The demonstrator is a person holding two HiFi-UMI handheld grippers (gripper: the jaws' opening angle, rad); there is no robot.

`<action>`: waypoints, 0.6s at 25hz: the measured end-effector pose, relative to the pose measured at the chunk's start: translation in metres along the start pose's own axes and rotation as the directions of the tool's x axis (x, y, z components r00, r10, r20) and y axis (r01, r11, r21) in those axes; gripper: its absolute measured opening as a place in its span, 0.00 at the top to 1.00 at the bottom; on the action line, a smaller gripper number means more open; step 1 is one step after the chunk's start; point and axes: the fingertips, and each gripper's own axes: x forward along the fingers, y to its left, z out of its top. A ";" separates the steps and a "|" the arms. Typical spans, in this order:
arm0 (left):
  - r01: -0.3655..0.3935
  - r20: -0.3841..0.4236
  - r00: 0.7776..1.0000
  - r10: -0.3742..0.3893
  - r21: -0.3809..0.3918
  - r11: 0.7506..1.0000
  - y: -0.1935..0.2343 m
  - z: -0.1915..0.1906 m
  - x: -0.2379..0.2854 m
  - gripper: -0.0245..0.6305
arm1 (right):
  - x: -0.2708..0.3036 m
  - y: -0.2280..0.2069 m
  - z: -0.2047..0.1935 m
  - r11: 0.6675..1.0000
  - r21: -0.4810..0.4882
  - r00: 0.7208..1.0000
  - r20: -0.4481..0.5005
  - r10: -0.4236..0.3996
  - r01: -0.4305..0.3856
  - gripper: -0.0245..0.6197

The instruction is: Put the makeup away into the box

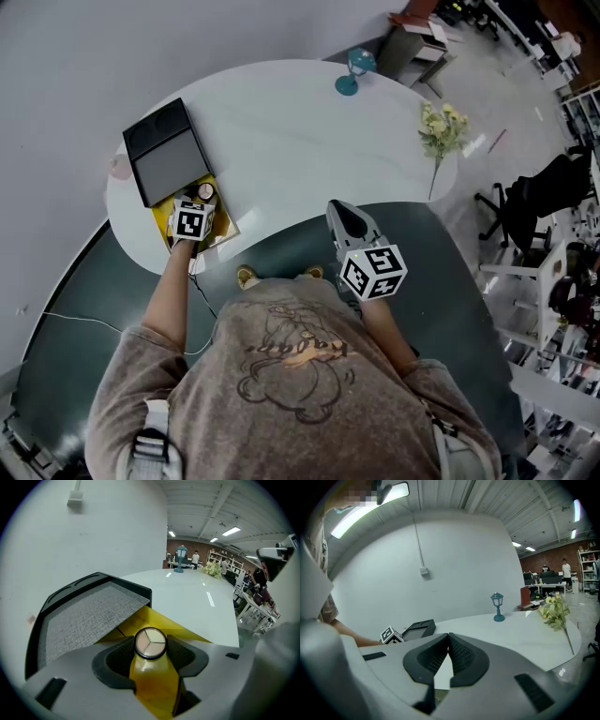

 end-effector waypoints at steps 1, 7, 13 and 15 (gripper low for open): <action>0.001 -0.003 1.000 -0.001 0.001 1.000 0.000 0.000 -0.001 0.60 | -0.001 0.000 0.000 1.000 -0.001 1.000 0.000 0.002 -0.002 0.96; 0.020 0.012 1.000 -0.020 -0.015 1.000 -0.006 0.004 -0.012 0.60 | 0.001 0.002 0.000 1.000 -0.008 1.000 -0.004 0.025 -0.025 0.96; 0.046 0.084 0.996 -0.040 -0.071 0.996 -0.009 0.020 -0.045 0.60 | 0.004 0.004 0.006 0.999 -0.023 0.999 0.005 0.046 -0.046 0.96; 0.058 0.130 0.991 -0.044 -0.107 0.993 -0.009 0.032 -0.061 0.60 | 0.004 0.001 0.008 0.999 -0.027 0.999 0.010 0.047 -0.047 0.96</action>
